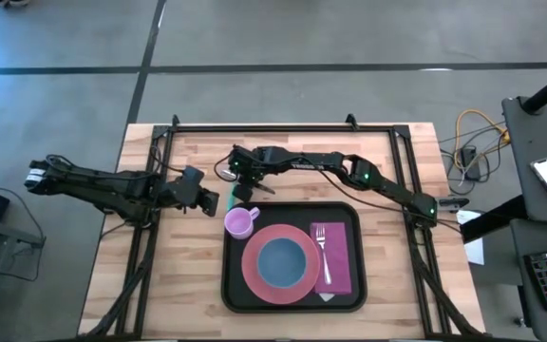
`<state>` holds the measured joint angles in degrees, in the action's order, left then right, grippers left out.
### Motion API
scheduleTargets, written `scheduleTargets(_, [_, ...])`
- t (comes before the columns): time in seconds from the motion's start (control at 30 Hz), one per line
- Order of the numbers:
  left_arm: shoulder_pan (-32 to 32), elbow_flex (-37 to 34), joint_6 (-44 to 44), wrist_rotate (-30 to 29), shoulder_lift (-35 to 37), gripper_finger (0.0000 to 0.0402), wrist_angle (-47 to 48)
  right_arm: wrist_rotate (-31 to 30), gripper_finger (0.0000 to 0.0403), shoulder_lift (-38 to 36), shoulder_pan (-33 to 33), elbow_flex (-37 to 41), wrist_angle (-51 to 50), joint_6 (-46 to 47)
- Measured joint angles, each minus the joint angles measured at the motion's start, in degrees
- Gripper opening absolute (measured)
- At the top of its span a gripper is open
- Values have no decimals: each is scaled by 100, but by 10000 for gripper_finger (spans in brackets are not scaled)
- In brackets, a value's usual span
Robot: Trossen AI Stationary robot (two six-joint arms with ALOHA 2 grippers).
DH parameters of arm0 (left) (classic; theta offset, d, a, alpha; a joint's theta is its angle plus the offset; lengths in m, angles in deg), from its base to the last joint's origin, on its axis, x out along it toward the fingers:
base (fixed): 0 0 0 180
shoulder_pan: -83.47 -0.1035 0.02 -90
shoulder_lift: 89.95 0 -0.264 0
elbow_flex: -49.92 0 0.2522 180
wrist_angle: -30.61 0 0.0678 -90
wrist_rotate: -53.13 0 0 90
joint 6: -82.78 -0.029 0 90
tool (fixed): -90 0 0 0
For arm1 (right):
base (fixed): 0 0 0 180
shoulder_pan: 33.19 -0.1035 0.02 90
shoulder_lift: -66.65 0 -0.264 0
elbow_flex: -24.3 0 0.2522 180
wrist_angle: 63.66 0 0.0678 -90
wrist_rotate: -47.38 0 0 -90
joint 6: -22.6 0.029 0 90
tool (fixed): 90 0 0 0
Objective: Set up tray
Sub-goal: Put the silver knife on top of the purple napkin to the right of the silver fork on the black tray
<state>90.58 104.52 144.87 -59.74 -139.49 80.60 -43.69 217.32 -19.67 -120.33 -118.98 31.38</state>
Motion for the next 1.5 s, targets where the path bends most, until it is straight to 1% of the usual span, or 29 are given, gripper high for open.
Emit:
scheduleTargets(0.13, [0, 0, 0, 0, 0, 0, 0, 5, 23, -22, 4, -32, -57, 5])
scheduleTargets(0.3, [0, 0, 0, -3, 0, 0, 0, -22, 22, -87, 4, -326, -505, -115])
scheduleTargets(0.37, [0, 0, 0, -3, 0, 0, 2, -34, 22, -173, 3, -369, -488, -129])
scheduleTargets(0.57, [0, 0, -2, -7, 0, 0, 0, -105, 21, -990, -17, -400, -1025, -303])
scheduleTargets(0.67, [-2, 0, -52, -5, 8, 0, 0, -204, 21, -1270, -102, -389, -1664, -507])
scheduleTargets(0.73, [0, 0, -159, 22, 35, 0, 7, -332, 21, -1397, -226, -376, -1995, -710])
scheduleTargets(0.83, [0, 10, -346, 253, 148, 0, 124, -606, 20, -1659, -437, -380, -2618, -1029])
scheduleTargets(0.97, [44, 28, -442, 526, 353, 0, 263, -1092, 21, -1867, -689, -388, -3698, -1330])
scheduleTargets(1.07, [153, 27, -450, 540, 498, 0, 260, -1128, 21, -1962, -928, -367, -4133, -1418])
scheduleTargets(1.23, [385, 4, -456, 540, 595, 0, 264, -1092, 22, -2482, -1322, -351, -4845, -1827])
scheduleTargets(1.37, [535, 4, -595, 537, 534, 0, 263, -1084, 23, -2822, -1678, 46, -4828, -2101])
scheduleTargets(1.5, [590, -20, -608, 537, 471, 0, 266, -1070, 24, -3437, -2127, 770, -4831, -2222])
